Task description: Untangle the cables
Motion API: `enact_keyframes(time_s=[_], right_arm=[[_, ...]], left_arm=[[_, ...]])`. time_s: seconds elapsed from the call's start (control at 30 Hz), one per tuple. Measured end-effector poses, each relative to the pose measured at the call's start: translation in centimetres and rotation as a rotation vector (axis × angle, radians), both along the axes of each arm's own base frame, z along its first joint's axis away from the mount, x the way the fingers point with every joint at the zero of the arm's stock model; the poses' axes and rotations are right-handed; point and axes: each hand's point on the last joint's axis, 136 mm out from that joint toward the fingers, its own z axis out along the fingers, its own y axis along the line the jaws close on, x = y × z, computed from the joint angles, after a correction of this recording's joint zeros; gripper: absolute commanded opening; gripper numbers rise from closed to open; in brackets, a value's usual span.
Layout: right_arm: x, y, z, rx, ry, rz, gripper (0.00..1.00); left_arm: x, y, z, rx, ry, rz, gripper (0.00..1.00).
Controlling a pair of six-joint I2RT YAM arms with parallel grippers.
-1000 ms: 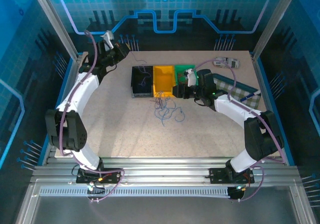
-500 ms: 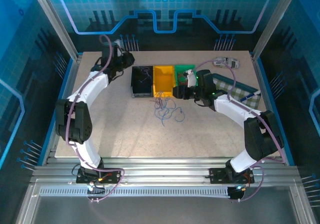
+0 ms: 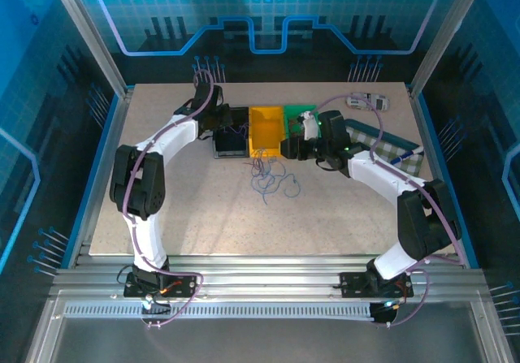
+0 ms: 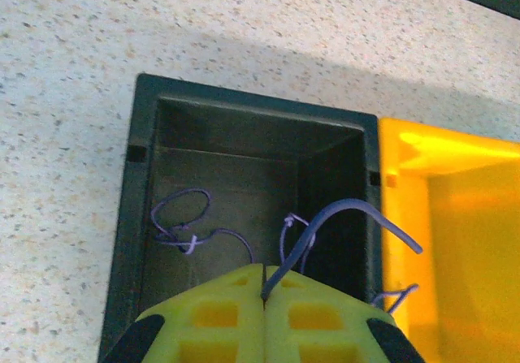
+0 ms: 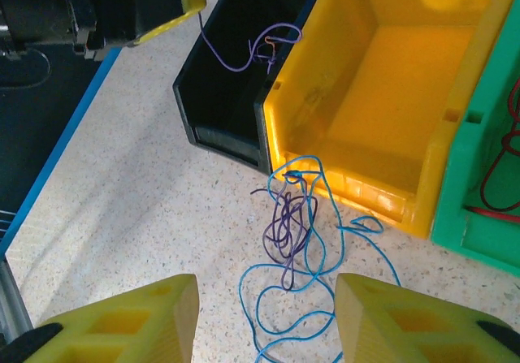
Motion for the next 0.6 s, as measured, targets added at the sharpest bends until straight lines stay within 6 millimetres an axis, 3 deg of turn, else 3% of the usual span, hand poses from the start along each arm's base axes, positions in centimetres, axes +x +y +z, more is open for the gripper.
enact_keyframes(time_s=[0.4, 0.5, 0.6], right_arm=[[0.1, 0.1, -0.1, -0.011, -0.001, -0.003, 0.48], [0.0, 0.4, -0.3, -0.013, 0.002, 0.002, 0.48], [0.0, 0.4, -0.6, -0.016, 0.008, 0.003, 0.48]], left_arm=[[0.8, 4.2, -0.5, 0.247, 0.05, 0.158, 0.0], [0.5, 4.7, -0.5, 0.285, 0.058, 0.168, 0.0], [0.5, 3.8, -0.3, 0.296, 0.053, 0.137, 0.0]])
